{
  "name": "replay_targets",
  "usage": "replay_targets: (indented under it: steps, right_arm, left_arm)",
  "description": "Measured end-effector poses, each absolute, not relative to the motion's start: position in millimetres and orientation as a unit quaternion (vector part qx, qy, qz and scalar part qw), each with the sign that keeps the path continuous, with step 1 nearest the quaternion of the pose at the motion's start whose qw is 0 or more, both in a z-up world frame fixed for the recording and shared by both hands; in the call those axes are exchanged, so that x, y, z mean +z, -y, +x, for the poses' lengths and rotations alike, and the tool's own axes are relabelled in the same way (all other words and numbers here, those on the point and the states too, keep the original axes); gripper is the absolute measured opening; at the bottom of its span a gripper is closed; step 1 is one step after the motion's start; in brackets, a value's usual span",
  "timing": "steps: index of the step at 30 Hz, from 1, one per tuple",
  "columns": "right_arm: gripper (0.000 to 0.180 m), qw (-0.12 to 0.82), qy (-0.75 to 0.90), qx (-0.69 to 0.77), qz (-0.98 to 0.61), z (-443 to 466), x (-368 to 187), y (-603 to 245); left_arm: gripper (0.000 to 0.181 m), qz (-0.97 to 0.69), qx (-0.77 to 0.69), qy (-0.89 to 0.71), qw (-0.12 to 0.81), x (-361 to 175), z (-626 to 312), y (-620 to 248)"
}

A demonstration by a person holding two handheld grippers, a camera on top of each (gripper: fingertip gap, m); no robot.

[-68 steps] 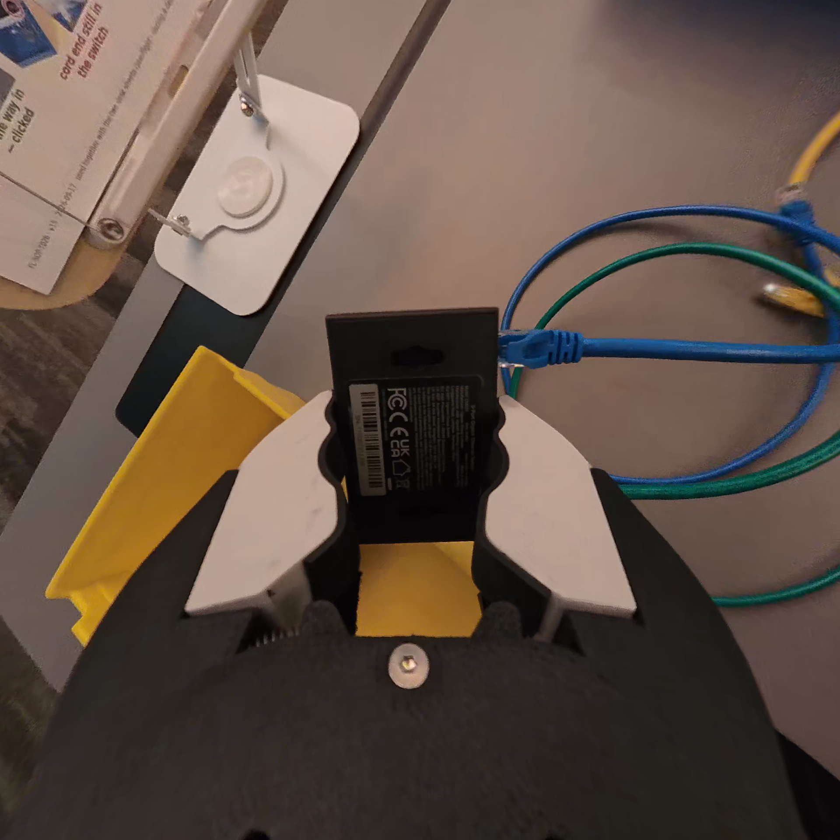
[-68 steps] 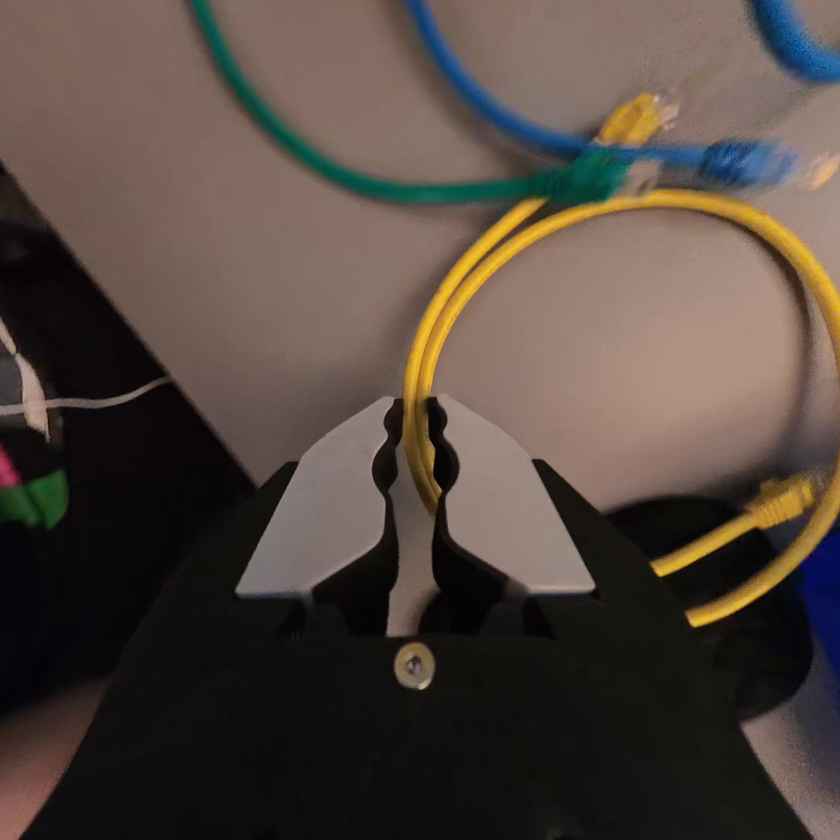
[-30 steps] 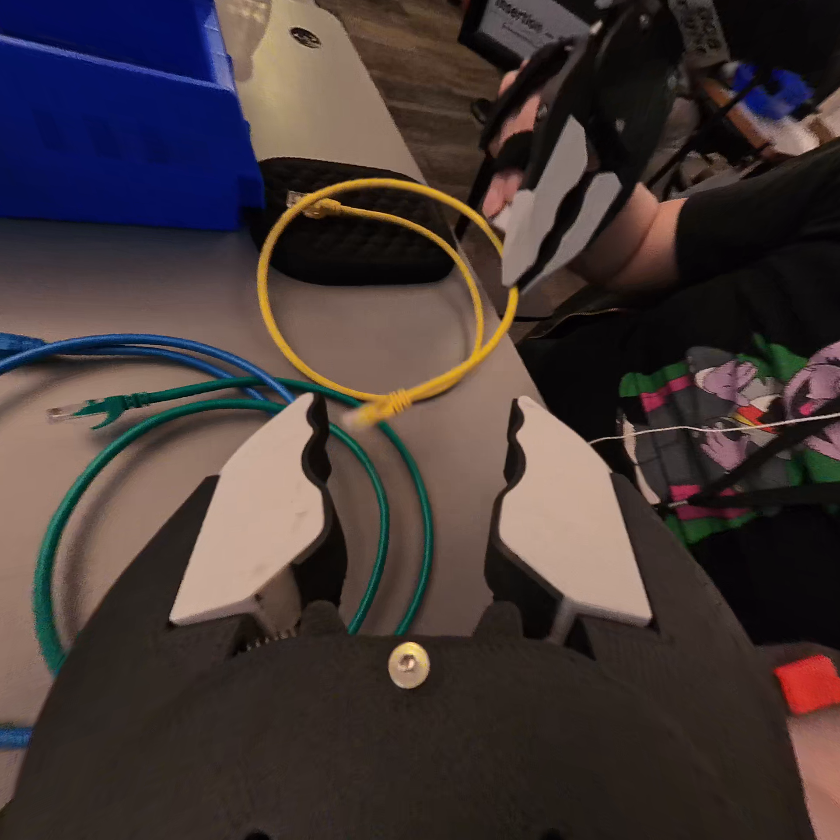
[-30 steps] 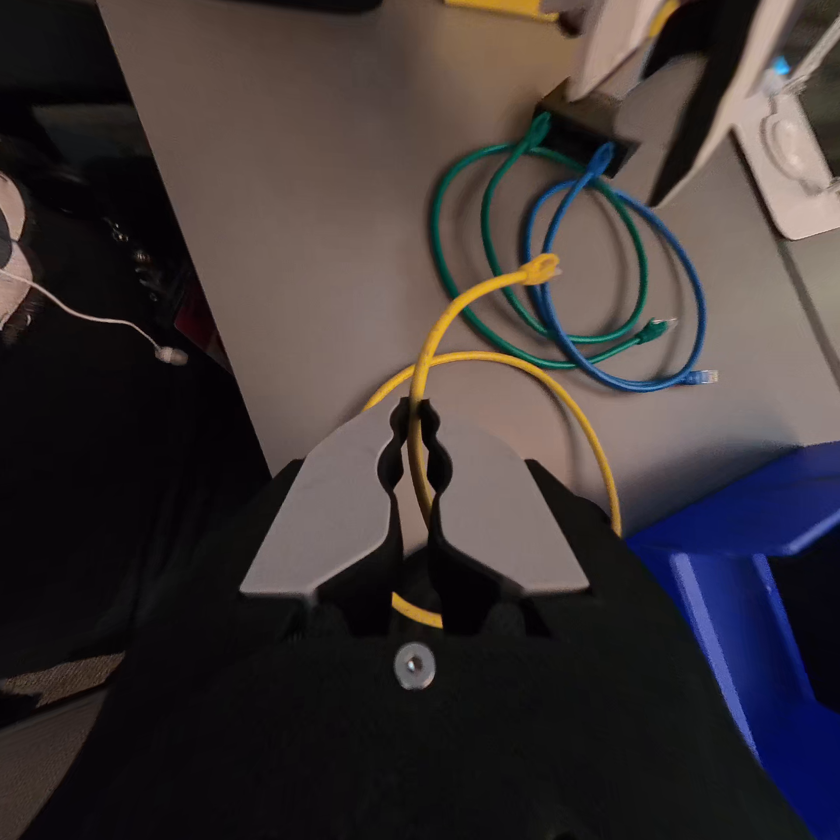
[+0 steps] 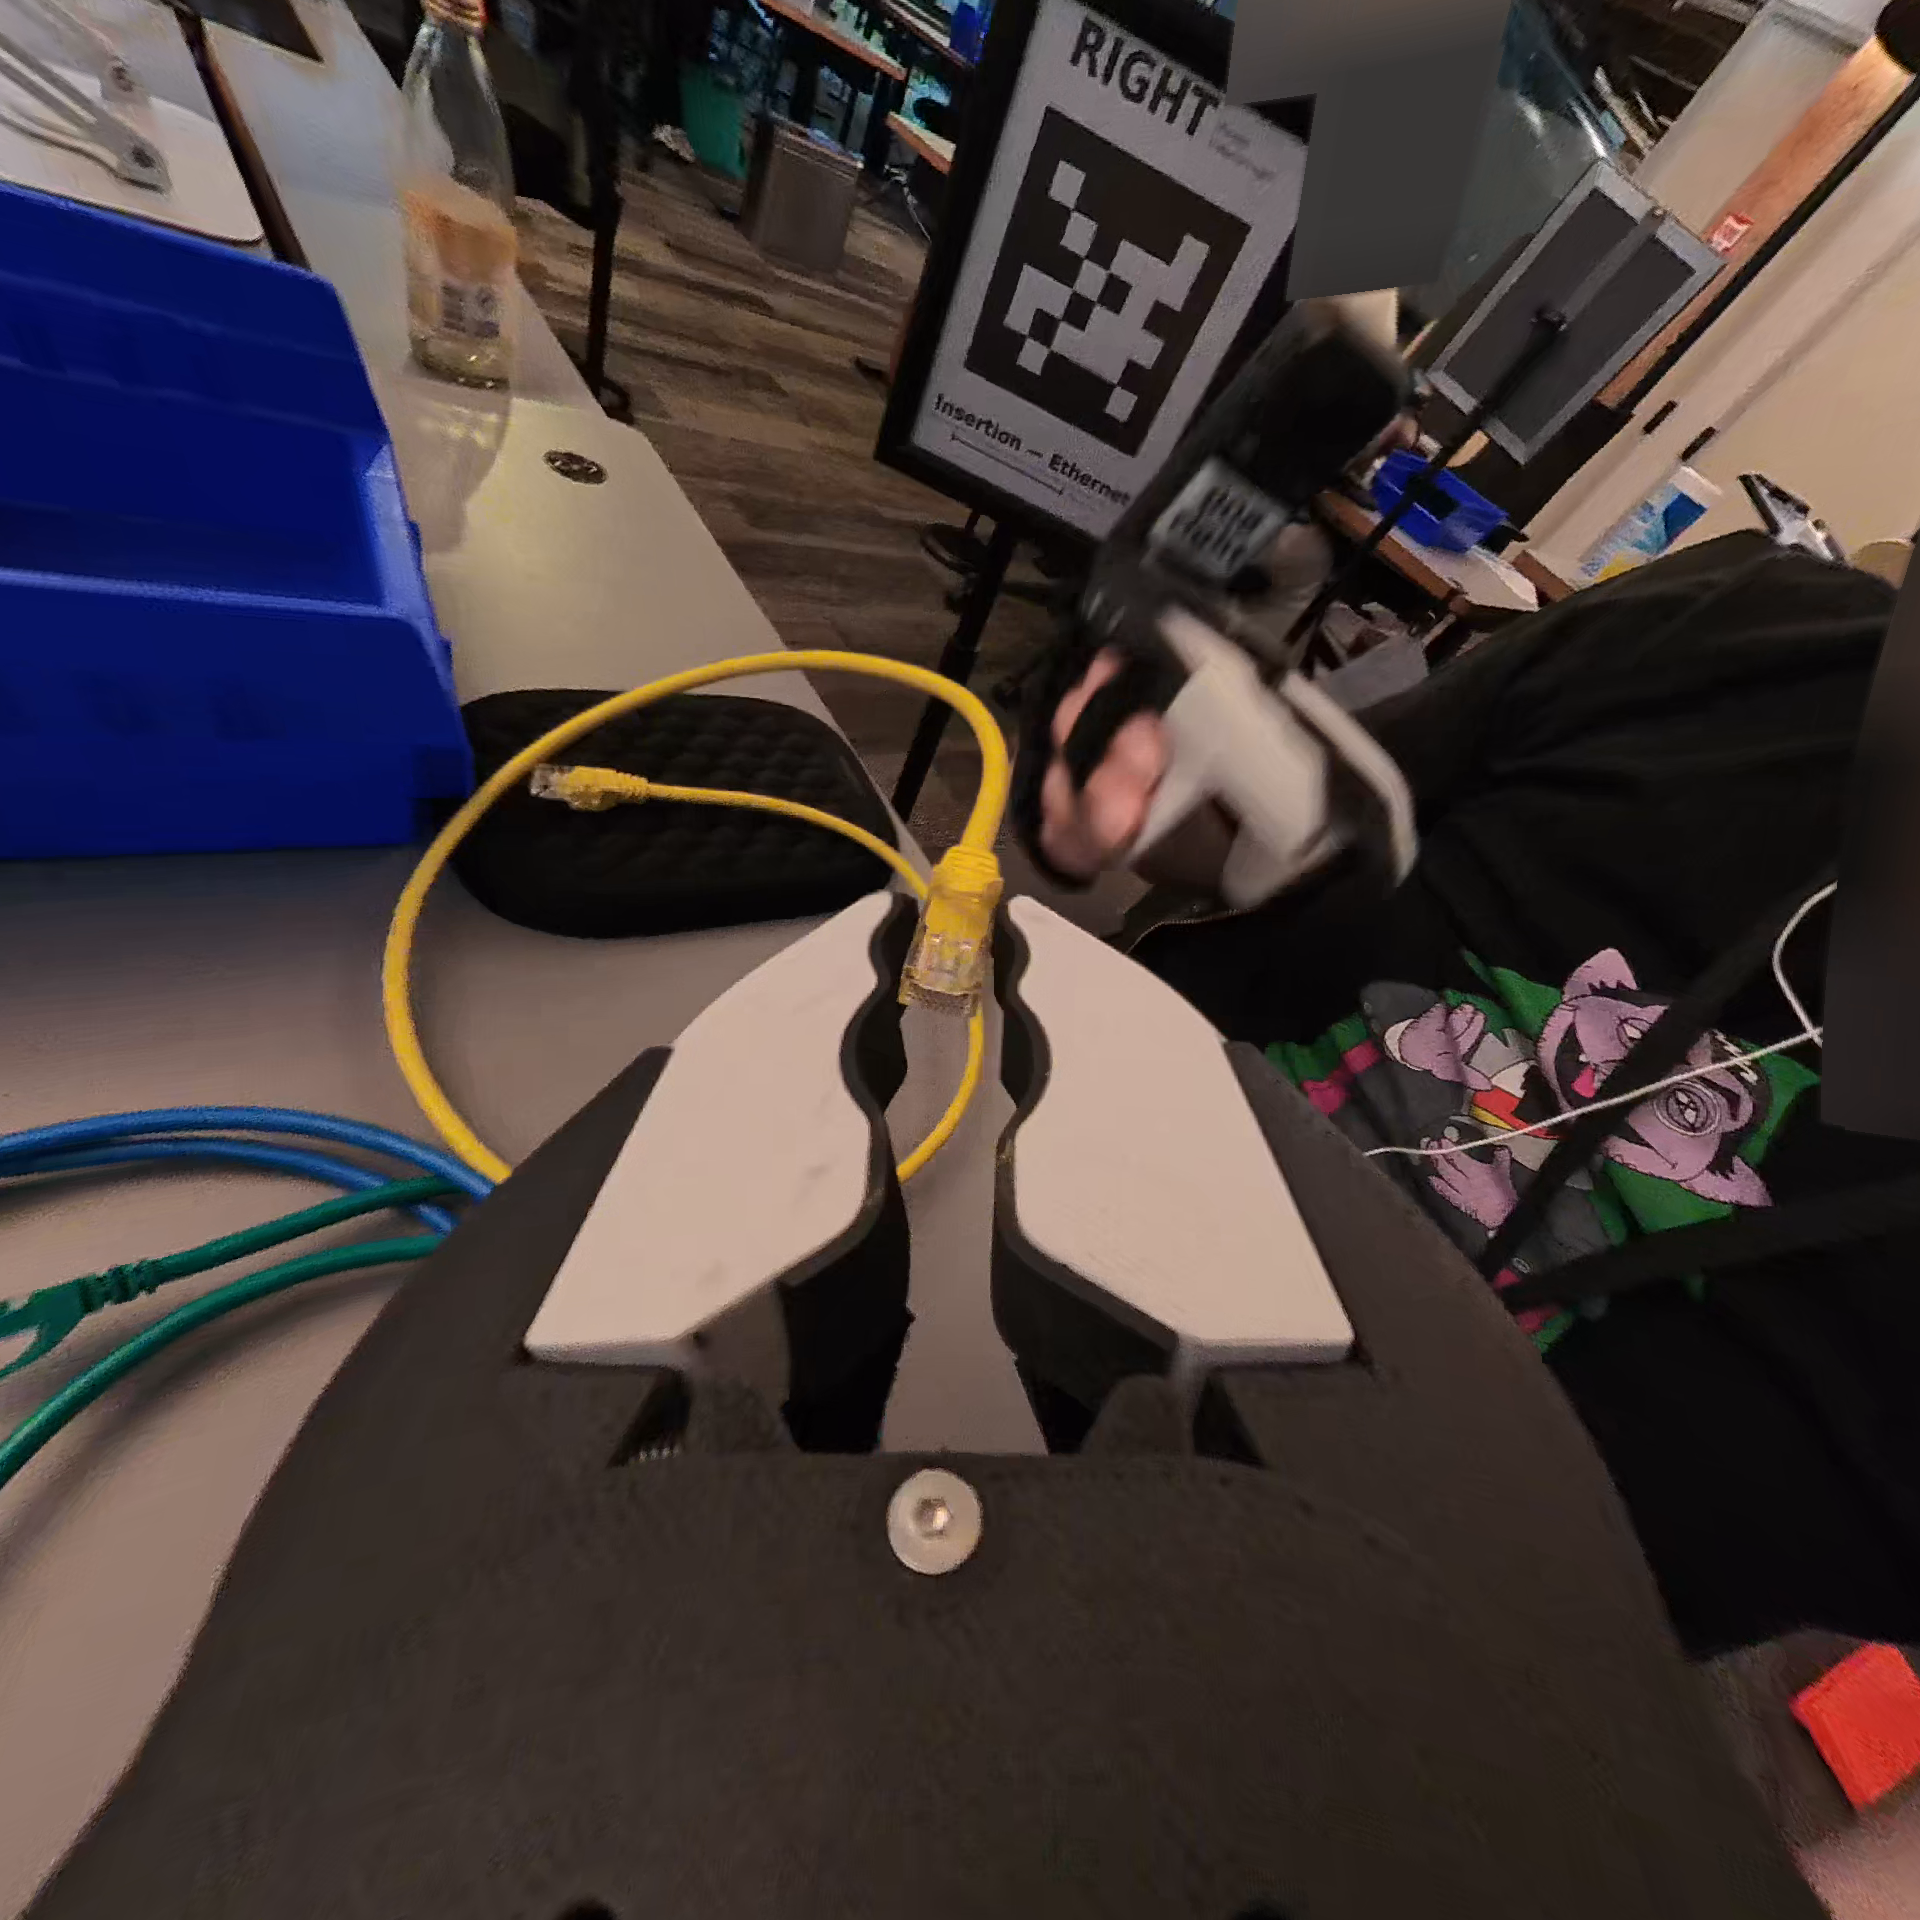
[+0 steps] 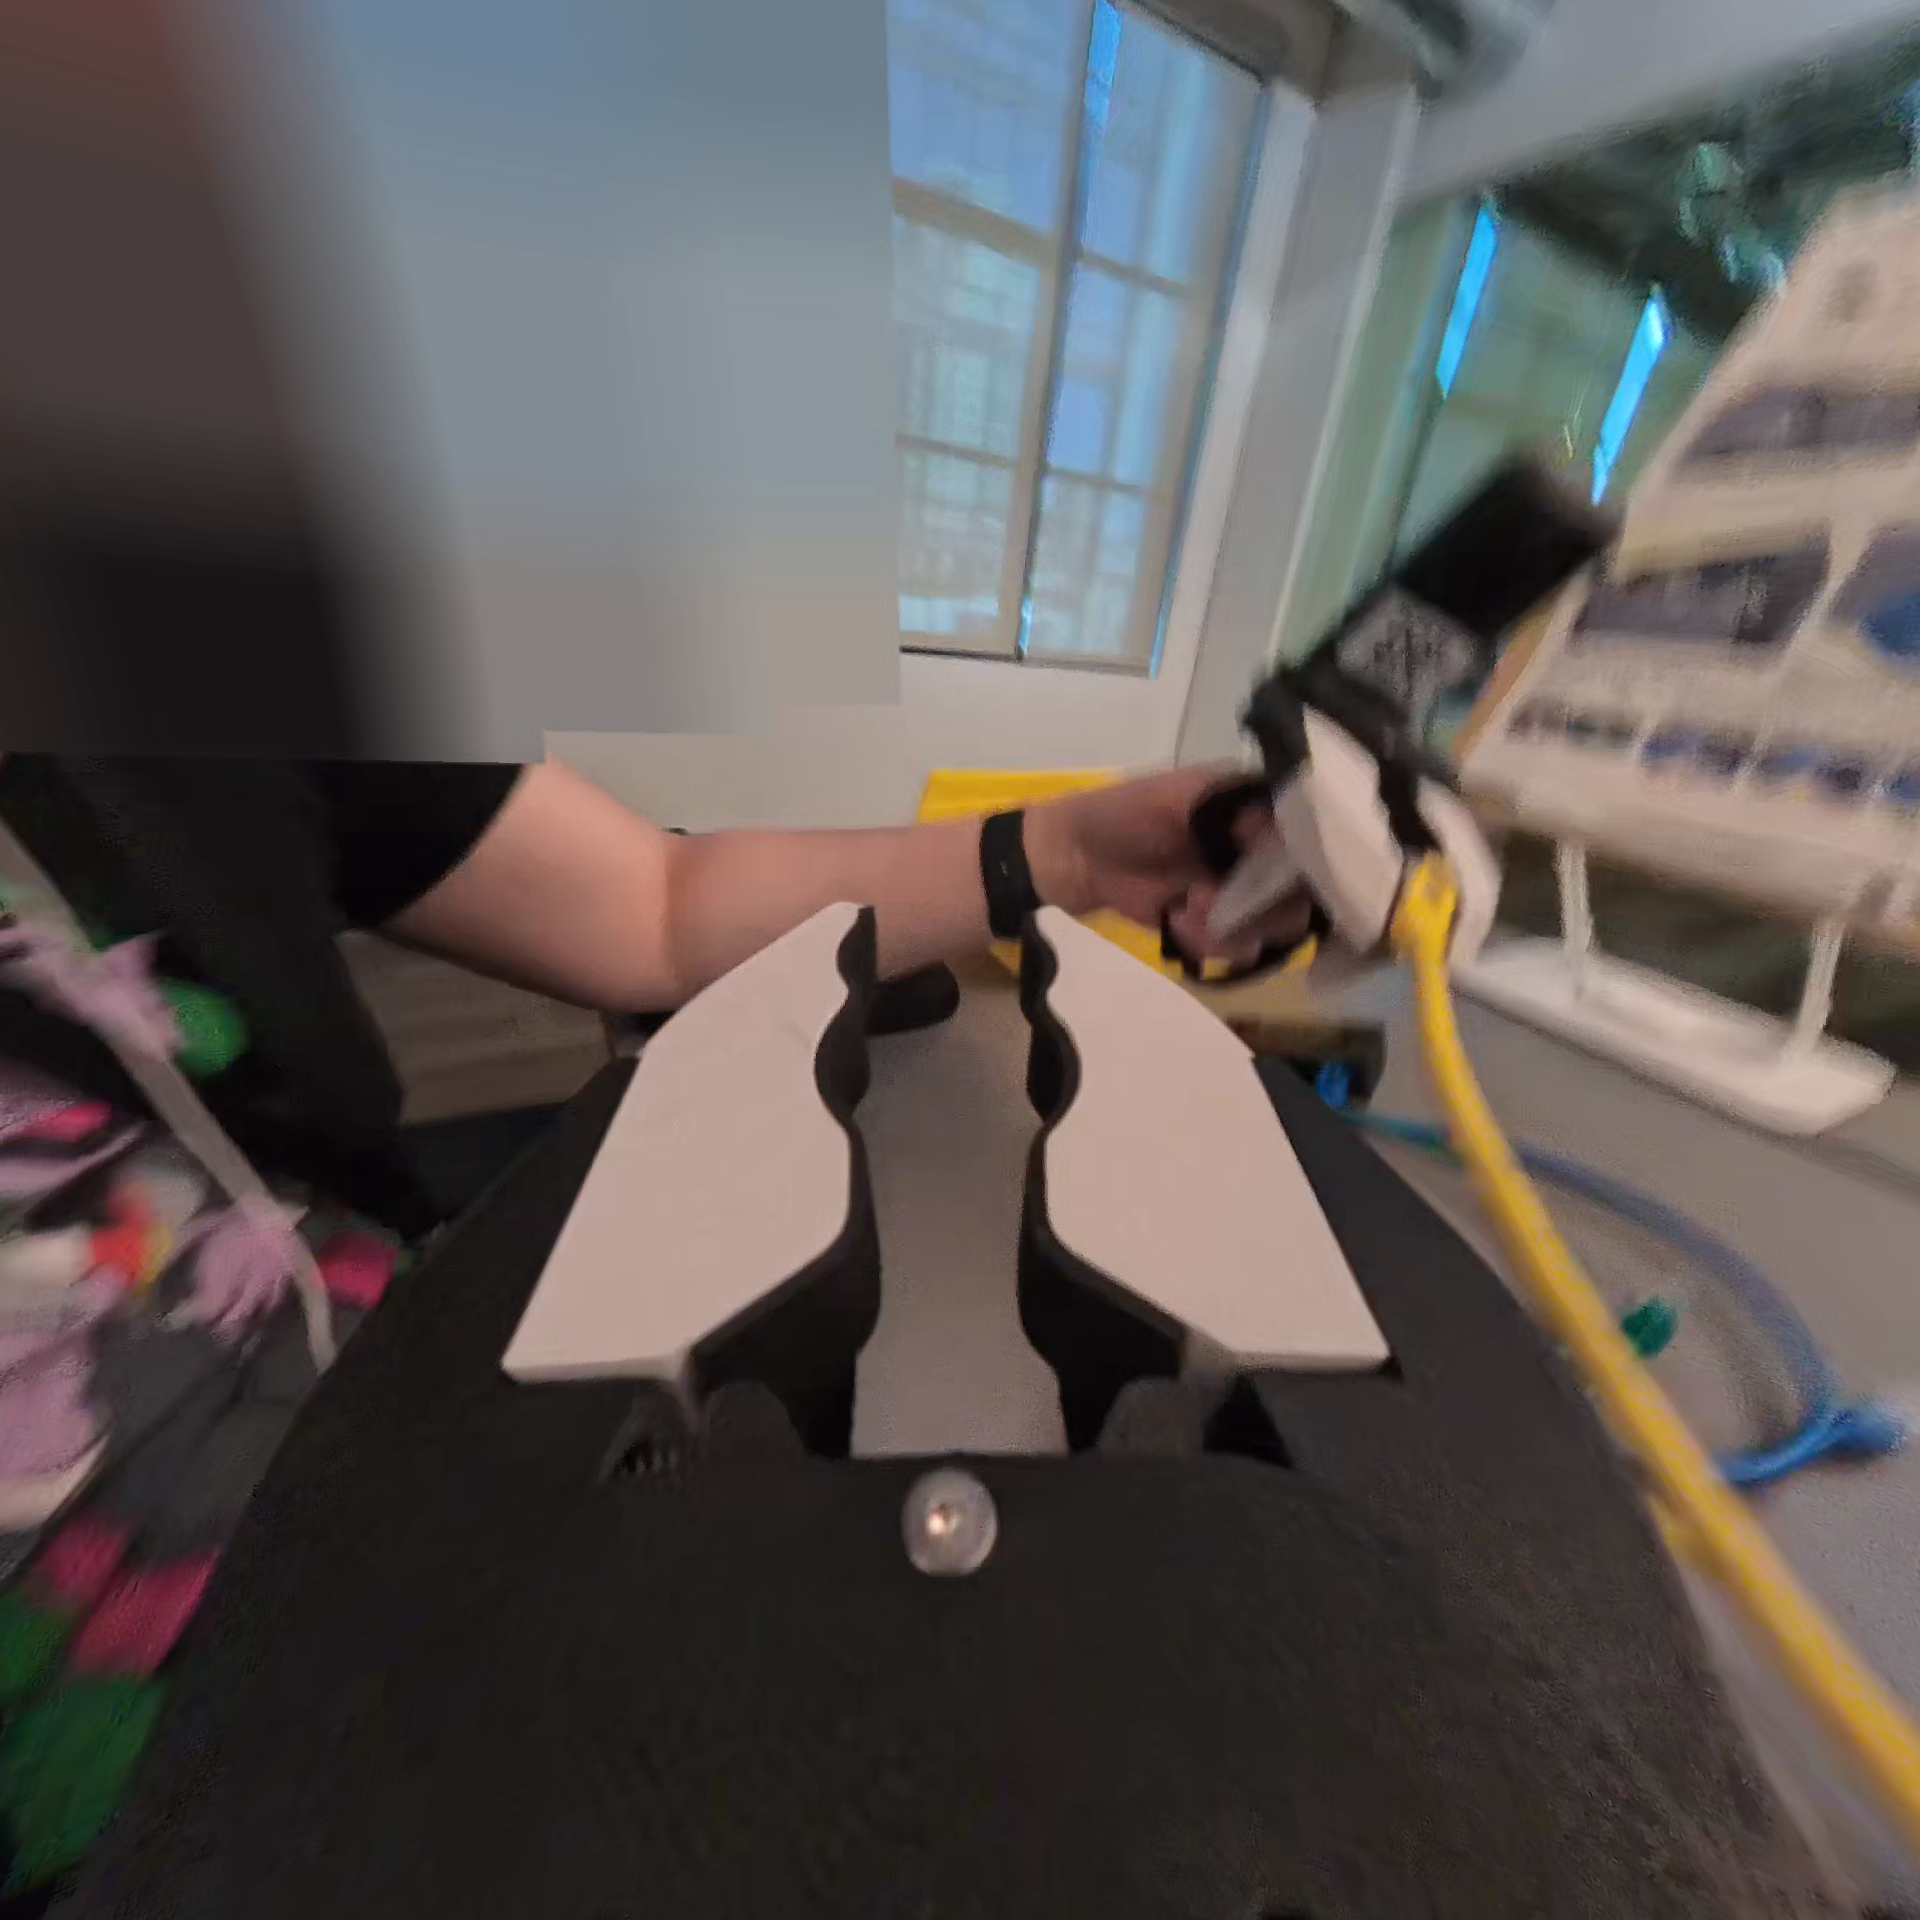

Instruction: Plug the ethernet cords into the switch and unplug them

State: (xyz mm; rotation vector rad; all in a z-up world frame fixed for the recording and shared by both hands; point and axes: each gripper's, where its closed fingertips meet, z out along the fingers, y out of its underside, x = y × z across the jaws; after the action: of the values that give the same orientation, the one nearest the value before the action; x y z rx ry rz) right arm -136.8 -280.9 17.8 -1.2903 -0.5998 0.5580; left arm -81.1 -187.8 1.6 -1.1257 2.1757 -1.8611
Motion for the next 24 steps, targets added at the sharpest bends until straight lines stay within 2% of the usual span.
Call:
replay_targets:
  steps: [4, 9, 11, 12, 15, 18, 21, 23, 24]
  right_arm:
    - [0.034, 0.705, 0.083, 0.244, -0.660, -116.9, -40.5, 205.6]
    - [0.033, 0.812, 0.029, 0.261, -0.522, -78.3, 9.3, 198.8]
    - [0.027, 0.798, 0.057, 0.269, -0.536, -80.4, 15.3, 194.4]
    - [0.013, 0.789, 0.072, 0.276, -0.544, -82.4, 16.2, 193.2]
    - [0.011, 0.758, 0.088, 0.292, -0.577, -83.3, 12.5, 190.1]
    - [0.011, 0.747, 0.061, 0.294, -0.593, -73.9, 8.9, 187.8]
    - [0.010, 0.724, -0.003, 0.375, -0.579, -64.8, 8.6, 188.8]
    - [0.010, 0.714, -0.033, 0.411, -0.566, -60.2, 9.5, 190.5]
    - [0.011, 0.709, -0.039, 0.417, -0.567, -59.2, 8.4, 190.6]
  left_arm:
    - [0.012, -0.351, -0.579, -0.734, 0.053, 3.2, -83.3, 202.8]
    - [0.012, -0.355, -0.561, -0.746, 0.051, 0.5, -85.6, 205.9]
    - [0.012, -0.358, -0.558, -0.747, 0.048, -1.1, -85.7, 204.6]
    - [0.012, -0.360, -0.558, -0.746, 0.047, -1.3, -85.3, 203.7]
    - [0.012, -0.366, -0.545, -0.753, 0.052, -6.4, -84.5, 200.9]
    - [0.020, -0.376, -0.496, -0.771, 0.132, -10.9, -75.3, 189.7]
    - [0.050, -0.381, -0.413, -0.783, 0.264, -11.2, -63.8, 169.4]
    - [0.051, -0.373, -0.357, -0.787, 0.338, -13.2, -57.1, 162.8]
    - [0.045, -0.369, -0.334, -0.785, 0.370, -12.8, -53.6, 161.2]
